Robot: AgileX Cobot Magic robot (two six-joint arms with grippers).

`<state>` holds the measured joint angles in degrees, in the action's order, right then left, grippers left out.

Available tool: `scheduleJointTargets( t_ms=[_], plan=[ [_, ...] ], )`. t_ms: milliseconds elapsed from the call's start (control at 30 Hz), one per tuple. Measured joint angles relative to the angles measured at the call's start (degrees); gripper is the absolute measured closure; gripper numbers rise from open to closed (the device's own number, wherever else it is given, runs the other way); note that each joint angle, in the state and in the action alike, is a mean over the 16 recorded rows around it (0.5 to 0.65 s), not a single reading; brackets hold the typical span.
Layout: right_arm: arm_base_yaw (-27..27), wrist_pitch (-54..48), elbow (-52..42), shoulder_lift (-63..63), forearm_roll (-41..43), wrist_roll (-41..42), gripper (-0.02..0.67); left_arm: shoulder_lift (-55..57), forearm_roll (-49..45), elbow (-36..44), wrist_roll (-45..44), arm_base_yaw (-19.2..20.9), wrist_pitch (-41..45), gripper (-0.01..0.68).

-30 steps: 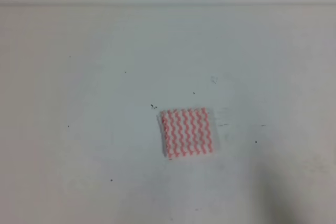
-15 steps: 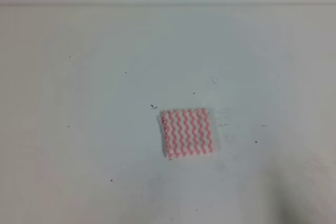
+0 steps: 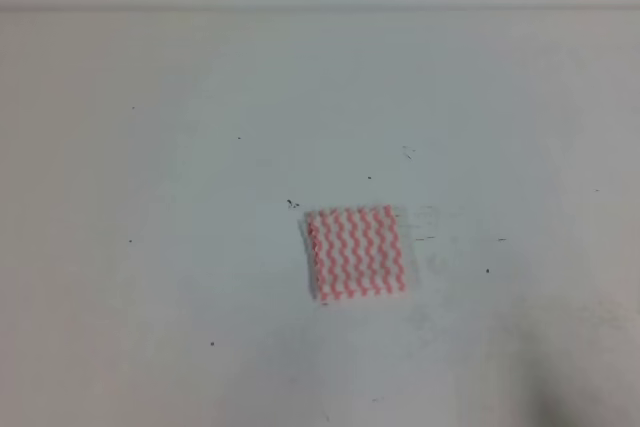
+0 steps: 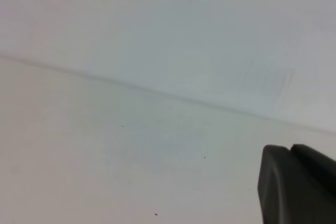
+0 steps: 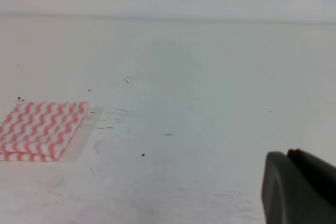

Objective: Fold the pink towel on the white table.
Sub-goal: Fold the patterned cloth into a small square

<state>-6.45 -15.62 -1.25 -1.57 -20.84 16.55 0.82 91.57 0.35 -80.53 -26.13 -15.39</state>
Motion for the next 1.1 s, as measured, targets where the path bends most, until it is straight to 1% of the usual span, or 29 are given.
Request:
scheduleJointTargets(
  t_ms=[567,900,1000,1100],
  plan=[
    [0.0,-0.11,-0.09,-0.15,0.92,-0.1,0.651,0.25,0.76,0.0,-0.3,0.01,-0.67,0.673],
    [0.0,-0.25,0.17,0.07,0.89,-0.04,0.651,0.15,0.9,-0.05,-3.83,0.02,-4.56,0.673],
    [0.0,-0.25,0.17,0.07,0.89,-0.04,0.651,-0.01,-2.14,-0.06,-3.87,0.04,-4.22,0.673],
    [0.0,-0.34,0.34,0.18,0.86,-0.01,0.651,-0.06,-9.29,-0.08,-0.11,0.24,-2.61,0.673]
  ],
)
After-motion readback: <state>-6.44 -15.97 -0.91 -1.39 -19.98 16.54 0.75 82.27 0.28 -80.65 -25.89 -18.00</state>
